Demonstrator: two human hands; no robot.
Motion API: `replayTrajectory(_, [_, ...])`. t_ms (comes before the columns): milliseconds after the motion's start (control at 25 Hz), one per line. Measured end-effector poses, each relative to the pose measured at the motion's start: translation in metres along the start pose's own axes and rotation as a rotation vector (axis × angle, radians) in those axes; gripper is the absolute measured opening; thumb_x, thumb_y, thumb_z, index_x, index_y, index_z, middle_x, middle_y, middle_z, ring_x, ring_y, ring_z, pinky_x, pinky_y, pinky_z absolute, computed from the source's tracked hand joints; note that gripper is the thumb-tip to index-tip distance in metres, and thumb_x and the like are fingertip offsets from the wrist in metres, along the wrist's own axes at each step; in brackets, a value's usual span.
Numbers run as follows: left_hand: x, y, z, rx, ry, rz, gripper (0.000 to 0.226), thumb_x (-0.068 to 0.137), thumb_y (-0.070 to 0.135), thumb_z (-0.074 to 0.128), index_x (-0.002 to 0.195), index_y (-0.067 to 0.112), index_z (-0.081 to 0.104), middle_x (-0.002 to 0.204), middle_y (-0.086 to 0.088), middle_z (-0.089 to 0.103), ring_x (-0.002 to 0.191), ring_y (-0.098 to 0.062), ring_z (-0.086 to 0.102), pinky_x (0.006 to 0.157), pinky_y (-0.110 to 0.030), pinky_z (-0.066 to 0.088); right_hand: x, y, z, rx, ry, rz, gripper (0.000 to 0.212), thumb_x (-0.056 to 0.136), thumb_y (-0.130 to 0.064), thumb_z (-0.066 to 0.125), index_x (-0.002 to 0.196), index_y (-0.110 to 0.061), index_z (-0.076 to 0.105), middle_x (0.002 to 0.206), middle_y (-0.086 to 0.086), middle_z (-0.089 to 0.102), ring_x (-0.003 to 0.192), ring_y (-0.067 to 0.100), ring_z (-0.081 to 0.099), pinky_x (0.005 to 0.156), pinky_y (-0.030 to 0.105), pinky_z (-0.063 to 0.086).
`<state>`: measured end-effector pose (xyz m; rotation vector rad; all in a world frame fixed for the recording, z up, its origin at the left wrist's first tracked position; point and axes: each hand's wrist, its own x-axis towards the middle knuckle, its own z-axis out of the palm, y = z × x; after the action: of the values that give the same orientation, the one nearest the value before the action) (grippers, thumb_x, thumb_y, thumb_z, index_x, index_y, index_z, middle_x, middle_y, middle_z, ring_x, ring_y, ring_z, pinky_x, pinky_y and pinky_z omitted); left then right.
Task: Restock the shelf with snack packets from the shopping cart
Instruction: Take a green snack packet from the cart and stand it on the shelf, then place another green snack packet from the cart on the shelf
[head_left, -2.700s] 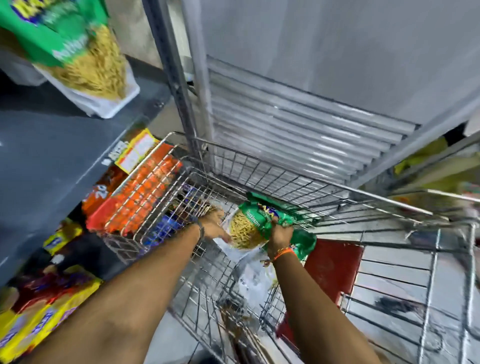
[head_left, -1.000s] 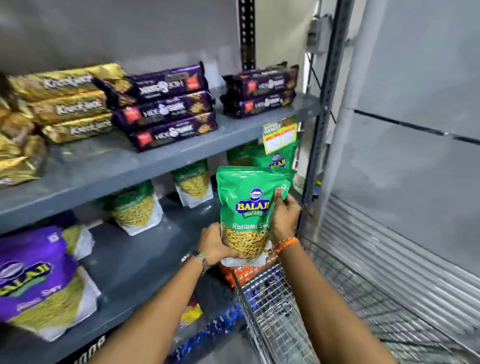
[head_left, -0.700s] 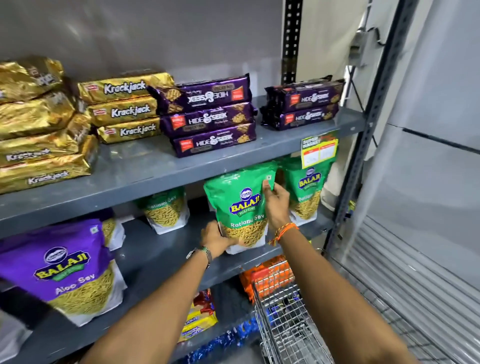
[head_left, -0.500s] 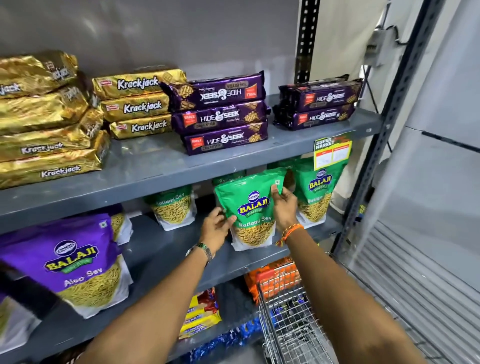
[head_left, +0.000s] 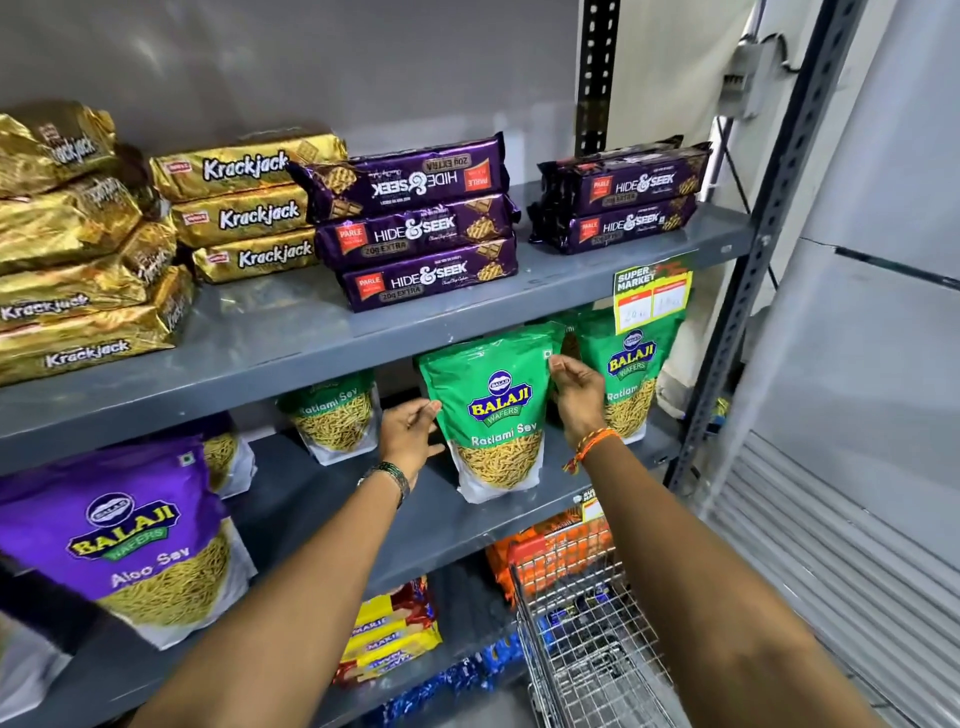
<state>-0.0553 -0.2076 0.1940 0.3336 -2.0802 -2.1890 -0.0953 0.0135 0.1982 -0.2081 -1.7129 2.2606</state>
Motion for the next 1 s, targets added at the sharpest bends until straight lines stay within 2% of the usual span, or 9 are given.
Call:
replayTrajectory(160, [-0.003, -0.002, 0.001, 0.008, 0.027, 0.001, 0.025, 0.096, 0.013, 0.058, 0.116, 0.0, 0.065, 0.107, -0.009, 0.069, 0.106, -0.026, 0.065, 0.079, -0.046, 0.059, -0.002, -0.002, -0.004, 0.018, -0.052, 0.02, 0.01, 0.092, -0.015, 0.062, 0.091, -0.018, 0.071, 0.094, 0.001, 0.072, 0.096, 0.019, 0.067, 0.091, 0.043, 0.055])
replayTrajectory(240, [-0.006, -0.004, 0.002, -0.018, 0.05, -0.007, 0.026, 0.095, 0.009, 0.059, 0.117, -0.004, 0.064, 0.101, -0.008, 0.07, 0.104, -0.025, 0.064, 0.09, -0.05, 0.055, -0.008, -0.006, -0.009, 0.016, -0.047, 0.046, 0.011, 0.093, -0.015, 0.059, 0.092, -0.014, 0.07, 0.091, 0.001, 0.071, 0.087, 0.011, 0.066, 0.081, 0.036, 0.053])
replayTrajectory(360, [-0.008, -0.009, -0.001, 0.038, 0.072, 0.023, 0.031, 0.089, 0.004, 0.066, 0.118, -0.008, 0.063, 0.111, -0.016, 0.07, 0.1, -0.024, 0.064, 0.102, -0.045, 0.051, -0.019, -0.011, -0.026, 0.012, -0.065, 0.078, 0.021, 0.096, -0.019, 0.055, 0.107, -0.007, 0.067, 0.099, 0.007, 0.071, 0.096, 0.015, 0.066, 0.085, 0.036, 0.048])
replayTrajectory(480, [-0.021, -0.018, -0.009, 0.094, 0.076, 0.023, 0.036, 0.082, -0.005, 0.071, 0.118, -0.008, 0.065, 0.114, -0.021, 0.069, 0.098, -0.023, 0.066, 0.1, -0.036, 0.051, -0.042, -0.015, -0.058, 0.062, -0.071, 0.109, 0.019, 0.098, -0.02, 0.05, 0.103, -0.013, 0.068, 0.097, 0.001, 0.076, 0.099, 0.016, 0.069, 0.085, 0.035, 0.048])
replayTrajectory(600, [-0.054, -0.033, -0.013, 0.03, 0.105, -0.056, 0.025, 0.075, -0.008, 0.075, 0.1, -0.004, 0.072, 0.096, -0.02, 0.075, 0.088, -0.024, 0.069, 0.092, -0.034, 0.055, -0.085, -0.005, -0.107, 0.116, -0.008, 0.129, 0.02, 0.096, -0.022, 0.055, 0.107, -0.011, 0.068, 0.107, 0.006, 0.075, 0.105, 0.019, 0.07, 0.088, 0.036, 0.052])
replayTrajectory(720, [-0.101, -0.055, 0.001, 0.062, -0.033, -0.13, 0.026, 0.072, -0.008, 0.078, 0.097, -0.004, 0.073, 0.08, -0.008, 0.076, 0.076, -0.018, 0.072, 0.077, -0.022, 0.06, -0.145, 0.021, -0.176, 0.124, 0.183, 0.235, 0.027, 0.085, -0.025, 0.064, 0.107, -0.01, 0.067, 0.1, 0.005, 0.077, 0.096, 0.016, 0.073, 0.077, 0.031, 0.058])
replayTrajectory(840, [-0.137, -0.082, 0.031, 0.195, -0.322, -0.155, 0.032, 0.067, -0.012, 0.08, 0.095, 0.001, 0.074, 0.09, -0.018, 0.076, 0.084, -0.026, 0.073, 0.078, -0.027, 0.061, -0.193, 0.058, -0.25, 0.064, 0.334, 0.314, 0.017, 0.085, -0.028, 0.063, 0.097, -0.017, 0.069, 0.09, -0.004, 0.078, 0.088, 0.008, 0.073, 0.079, 0.033, 0.053])
replayTrajectory(920, [-0.159, -0.107, 0.06, 0.364, -0.576, -0.192, 0.043, 0.064, -0.006, 0.085, 0.104, 0.004, 0.073, 0.1, -0.014, 0.076, 0.093, -0.024, 0.073, 0.083, -0.031, 0.06, -0.219, 0.087, -0.301, -0.049, 0.384, 0.395, 0.013, 0.094, -0.022, 0.056, 0.095, -0.017, 0.068, 0.089, -0.005, 0.077, 0.083, 0.005, 0.072, 0.078, 0.031, 0.05])
replayTrajectory(1000, [-0.181, -0.132, 0.094, 0.539, -0.806, -0.242, 0.053, 0.065, -0.003, 0.085, 0.115, 0.006, 0.069, 0.108, -0.007, 0.073, 0.101, -0.018, 0.069, 0.082, -0.019, 0.057, -0.242, 0.096, -0.335, -0.226, 0.358, 0.482, 0.01, 0.09, -0.02, 0.06, 0.09, -0.015, 0.068, 0.089, 0.001, 0.073, 0.074, 0.01, 0.067, 0.068, 0.025, 0.048])
